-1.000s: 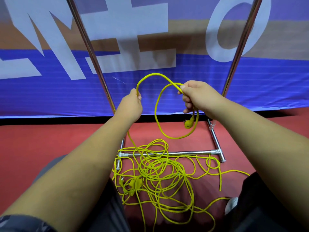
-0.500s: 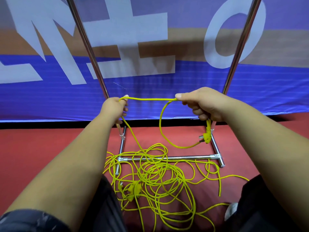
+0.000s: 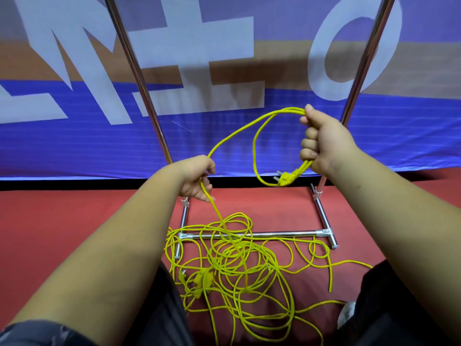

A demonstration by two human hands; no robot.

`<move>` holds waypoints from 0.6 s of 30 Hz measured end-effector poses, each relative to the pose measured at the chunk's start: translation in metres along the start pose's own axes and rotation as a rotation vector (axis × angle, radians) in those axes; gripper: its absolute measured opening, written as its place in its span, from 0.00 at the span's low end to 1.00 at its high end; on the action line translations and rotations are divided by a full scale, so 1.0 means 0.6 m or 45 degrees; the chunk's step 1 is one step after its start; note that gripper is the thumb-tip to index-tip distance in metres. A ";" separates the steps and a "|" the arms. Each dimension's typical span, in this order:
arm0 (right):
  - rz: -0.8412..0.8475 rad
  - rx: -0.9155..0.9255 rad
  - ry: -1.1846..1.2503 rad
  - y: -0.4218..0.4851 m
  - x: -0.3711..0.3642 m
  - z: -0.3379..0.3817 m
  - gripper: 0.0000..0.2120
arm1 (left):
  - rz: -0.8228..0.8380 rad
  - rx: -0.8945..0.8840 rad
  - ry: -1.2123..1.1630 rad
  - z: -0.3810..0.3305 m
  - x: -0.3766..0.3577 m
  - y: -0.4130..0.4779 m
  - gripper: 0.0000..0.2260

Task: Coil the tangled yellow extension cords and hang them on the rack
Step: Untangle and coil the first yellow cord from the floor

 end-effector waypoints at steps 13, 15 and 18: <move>-0.095 0.040 -0.191 0.021 -0.010 -0.037 0.07 | -0.063 -0.415 -0.101 -0.031 -0.031 -0.031 0.11; -0.122 0.045 -0.186 0.024 -0.009 -0.038 0.07 | -0.173 -0.713 0.337 -0.034 -0.030 -0.026 0.11; -0.155 0.048 -0.171 0.029 -0.006 -0.039 0.06 | -0.492 -1.113 1.049 -0.046 -0.029 -0.023 0.10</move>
Point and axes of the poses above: each hand's wrist, its own y-axis towards the middle knuckle, its own x-axis out of the back of the hand, z = x × y, the point moved 5 cm from there along y, towards the middle knuckle, and after that the axes turned 13 degrees about -z, right-handed, at the moved point
